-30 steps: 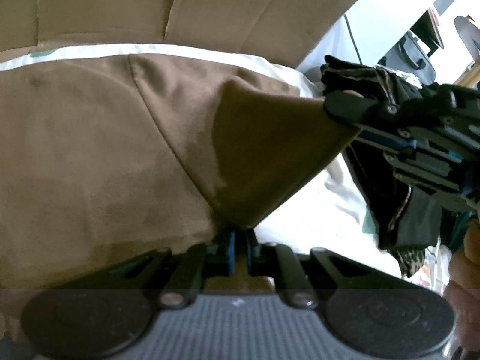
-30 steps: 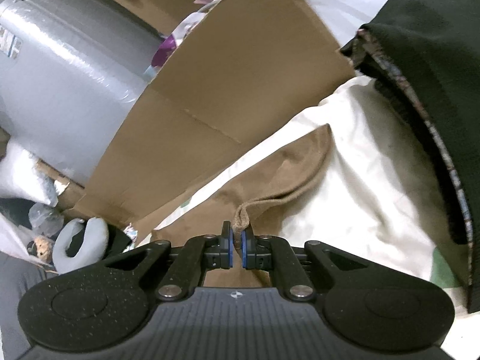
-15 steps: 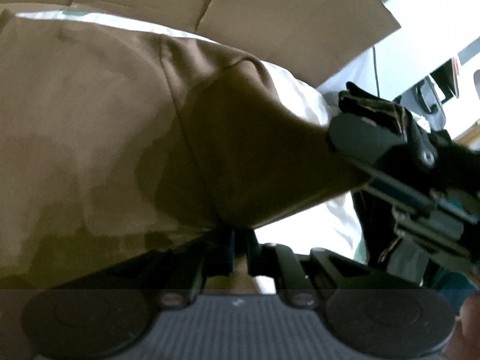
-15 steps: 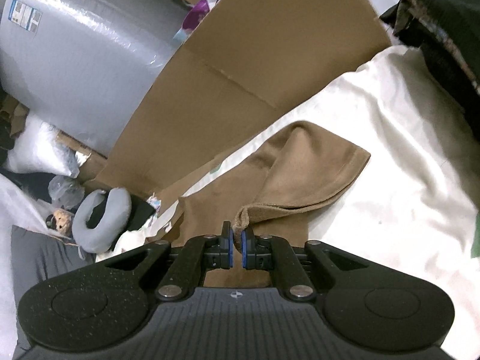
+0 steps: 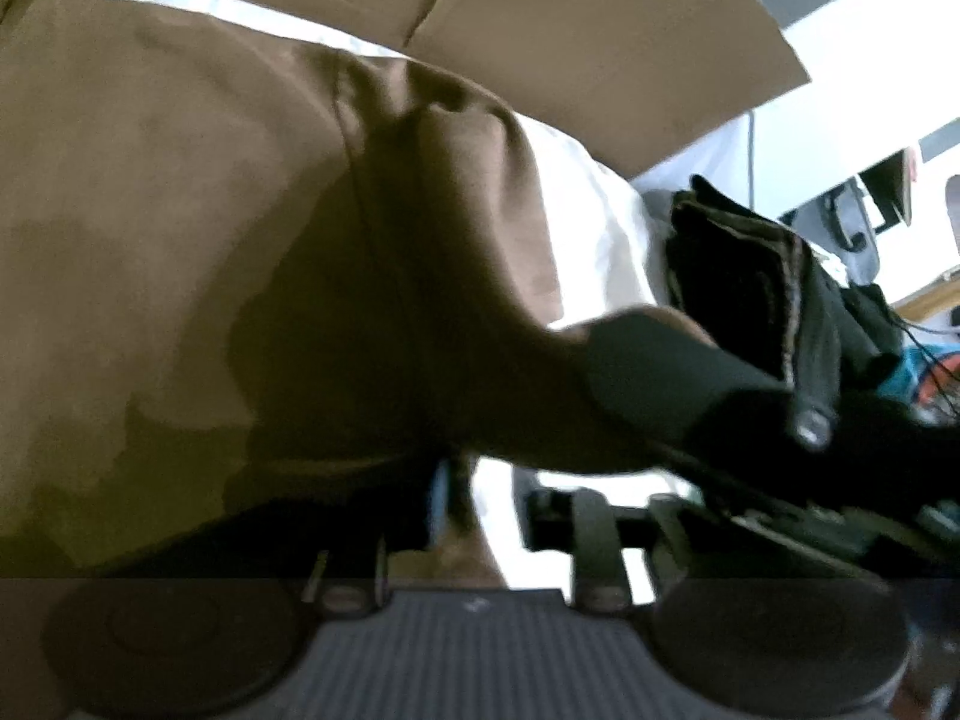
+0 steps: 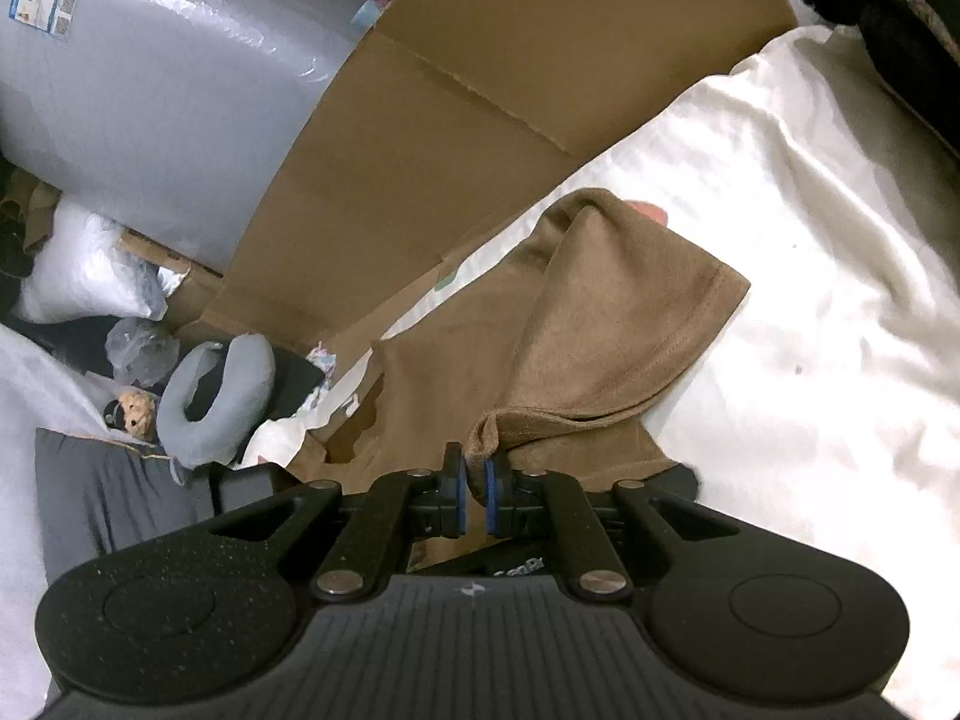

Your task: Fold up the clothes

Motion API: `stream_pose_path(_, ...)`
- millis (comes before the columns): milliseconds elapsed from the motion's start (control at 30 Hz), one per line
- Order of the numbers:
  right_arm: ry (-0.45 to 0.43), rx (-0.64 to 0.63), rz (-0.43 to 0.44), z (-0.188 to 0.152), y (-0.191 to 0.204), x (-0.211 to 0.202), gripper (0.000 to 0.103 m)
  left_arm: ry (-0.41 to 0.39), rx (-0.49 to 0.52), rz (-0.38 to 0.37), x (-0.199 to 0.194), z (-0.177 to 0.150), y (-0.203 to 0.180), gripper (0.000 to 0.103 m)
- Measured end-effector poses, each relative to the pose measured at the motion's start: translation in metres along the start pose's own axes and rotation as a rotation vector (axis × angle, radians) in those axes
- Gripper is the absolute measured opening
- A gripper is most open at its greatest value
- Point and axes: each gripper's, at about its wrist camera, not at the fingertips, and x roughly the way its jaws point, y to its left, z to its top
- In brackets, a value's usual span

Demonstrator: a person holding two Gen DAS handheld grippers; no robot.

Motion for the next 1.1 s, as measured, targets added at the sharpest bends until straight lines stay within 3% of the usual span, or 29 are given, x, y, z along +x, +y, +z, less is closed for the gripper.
stream_pose_path(67,0.005,-0.010,-0.003,0.000,0.001,-0.001,0.007,0.009,-0.009,-0.021,-0.007,-0.006,-0.001,0.053)
stream_pose_path(100,0.007,-0.015,-0.005,0.000,0.001,-0.001,0.007,0.016,0.009,-0.019,-0.011,-0.008,-0.003,0.055)
stream_pose_path(200,0.009,-0.016,-0.004,-0.001,-0.001,-0.004,0.010,0.033,0.057,0.009,-0.024,-0.013,-0.005,0.057)
stream_pose_path(267,0.009,-0.007,0.004,-0.002,-0.003,-0.007,0.030,0.026,0.069,0.033,-0.033,-0.013,-0.002,0.060)
stream_pose_path(333,0.013,-0.017,0.013,-0.005,0.000,-0.010,0.036,0.014,0.098,0.073,-0.042,-0.013,-0.001,0.065)
stream_pose_path(500,0.000,-0.042,0.009,-0.007,0.001,-0.020,0.036,-0.020,0.128,0.155,-0.055,-0.007,0.005,0.071)
stream_pose_path(633,-0.015,-0.075,-0.072,-0.008,-0.009,-0.026,0.036,-0.054,0.177,0.209,-0.059,-0.001,0.005,0.073)
stream_pose_path(833,0.008,-0.129,-0.165,-0.019,-0.024,-0.020,0.036,-0.065,0.229,0.242,-0.053,0.001,0.006,0.060)
stream_pose_path(900,0.024,-0.162,-0.192,-0.023,-0.025,-0.014,0.036,-0.053,0.262,0.250,-0.049,-0.001,0.006,0.050)
stream_pose_path(967,0.036,-0.198,-0.222,-0.027,-0.025,-0.008,0.036,-0.045,0.272,0.257,-0.046,-0.002,0.006,0.023)
stream_pose_path(1000,0.042,-0.219,-0.244,-0.028,-0.025,-0.003,0.036,-0.044,0.270,0.256,-0.046,-0.003,0.007,0.016)
stream_pose_path(1033,0.044,-0.242,-0.264,-0.030,-0.023,0.001,0.036,-0.044,0.269,0.254,-0.045,-0.004,0.007,0.010)
stream_pose_path(1100,0.049,-0.289,-0.300,-0.032,-0.020,0.008,0.036,-0.049,0.273,0.250,-0.047,-0.005,0.006,0.009)
